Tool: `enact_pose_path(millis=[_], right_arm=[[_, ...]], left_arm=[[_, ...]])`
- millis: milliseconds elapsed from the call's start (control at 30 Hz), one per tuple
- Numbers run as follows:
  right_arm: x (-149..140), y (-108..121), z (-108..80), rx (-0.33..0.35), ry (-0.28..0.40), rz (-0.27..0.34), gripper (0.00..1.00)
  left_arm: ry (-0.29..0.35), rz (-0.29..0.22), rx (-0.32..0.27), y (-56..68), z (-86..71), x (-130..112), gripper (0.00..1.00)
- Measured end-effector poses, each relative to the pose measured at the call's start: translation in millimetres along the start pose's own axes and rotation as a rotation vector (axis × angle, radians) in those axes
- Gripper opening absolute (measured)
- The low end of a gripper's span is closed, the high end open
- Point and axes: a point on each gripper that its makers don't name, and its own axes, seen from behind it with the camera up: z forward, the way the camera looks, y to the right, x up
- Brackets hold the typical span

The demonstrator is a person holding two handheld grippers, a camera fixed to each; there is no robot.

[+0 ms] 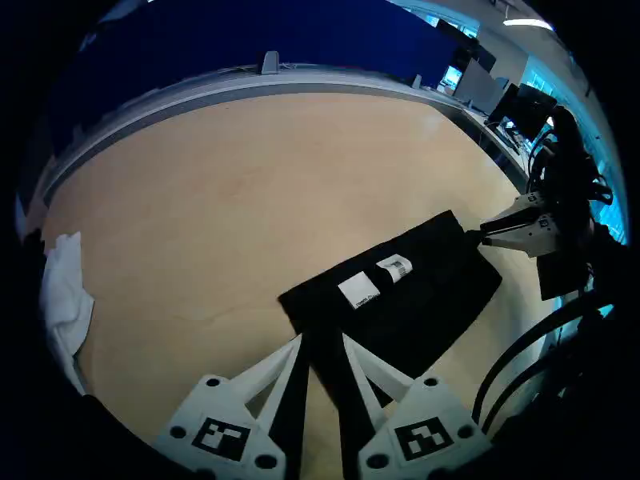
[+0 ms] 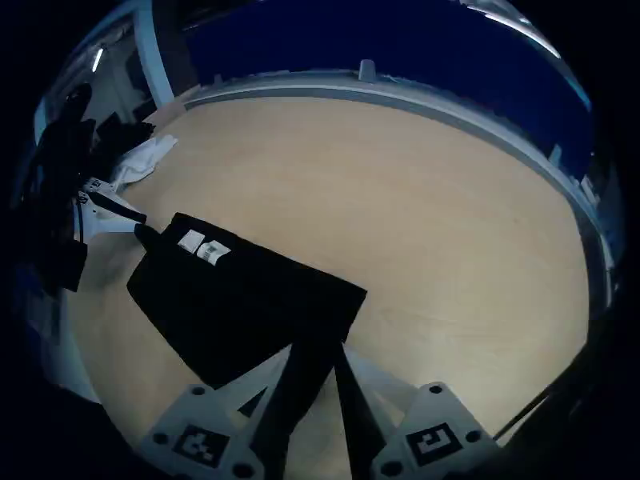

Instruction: Fold towel

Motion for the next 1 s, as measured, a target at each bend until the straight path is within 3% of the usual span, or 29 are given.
enact_pose_path(millis=[367,500,567,633,767,1000], right_arm=[[5,8,10.0,-0.051,0.01,-0.037,0.53],[9,12,13.4,-0.077,0.021,-0.04,0.77],[11,15,14.9,-0.093,0.026,-0.039,0.82],[12,17,15.6,-0.1,0.031,-0.043,0.82],[14,22,15.9,-0.122,0.039,-0.052,0.89],[20,30,17.1,-0.156,0.05,-0.072,0.9]], left_arm=[[0.016,0.039,0.03,-11.8,4.6,8,0.36],[0.02,0.047,0.036,-14.8,4.7,12,0.5],[0.022,0.049,0.043,-17.1,4.0,14,0.59],[0.027,0.055,0.051,-19.2,2.6,15,0.67],[0.031,0.066,0.063,-23.5,-0.5,16,0.73],[0.038,0.071,0.093,-33.1,-1.8,19,0.77]])
